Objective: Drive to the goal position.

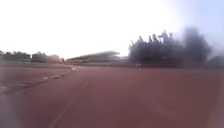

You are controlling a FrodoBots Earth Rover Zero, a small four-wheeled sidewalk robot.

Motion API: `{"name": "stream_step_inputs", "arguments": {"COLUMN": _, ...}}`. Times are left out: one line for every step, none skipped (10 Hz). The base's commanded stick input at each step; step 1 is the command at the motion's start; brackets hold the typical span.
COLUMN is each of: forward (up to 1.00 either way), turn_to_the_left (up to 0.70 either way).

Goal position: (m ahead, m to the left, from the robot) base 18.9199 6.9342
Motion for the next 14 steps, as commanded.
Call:
{"name": "stream_step_inputs", "arguments": {"forward": 0.70, "turn_to_the_left": 0.00}}
{"name": "stream_step_inputs", "arguments": {"forward": 0.70, "turn_to_the_left": 0.00}}
{"name": "stream_step_inputs", "arguments": {"forward": 0.70, "turn_to_the_left": 0.00}}
{"name": "stream_step_inputs", "arguments": {"forward": 0.70, "turn_to_the_left": 0.00}}
{"name": "stream_step_inputs", "arguments": {"forward": 0.70, "turn_to_the_left": 0.00}}
{"name": "stream_step_inputs", "arguments": {"forward": 0.70, "turn_to_the_left": 0.00}}
{"name": "stream_step_inputs", "arguments": {"forward": 0.70, "turn_to_the_left": 0.00}}
{"name": "stream_step_inputs", "arguments": {"forward": 0.70, "turn_to_the_left": 0.00}}
{"name": "stream_step_inputs", "arguments": {"forward": 0.70, "turn_to_the_left": 0.00}}
{"name": "stream_step_inputs", "arguments": {"forward": 0.70, "turn_to_the_left": 0.00}}
{"name": "stream_step_inputs", "arguments": {"forward": 0.70, "turn_to_the_left": 0.00}}
{"name": "stream_step_inputs", "arguments": {"forward": 0.70, "turn_to_the_left": 0.00}}
{"name": "stream_step_inputs", "arguments": {"forward": 0.70, "turn_to_the_left": 0.00}}
{"name": "stream_step_inputs", "arguments": {"forward": 0.70, "turn_to_the_left": 0.00}}
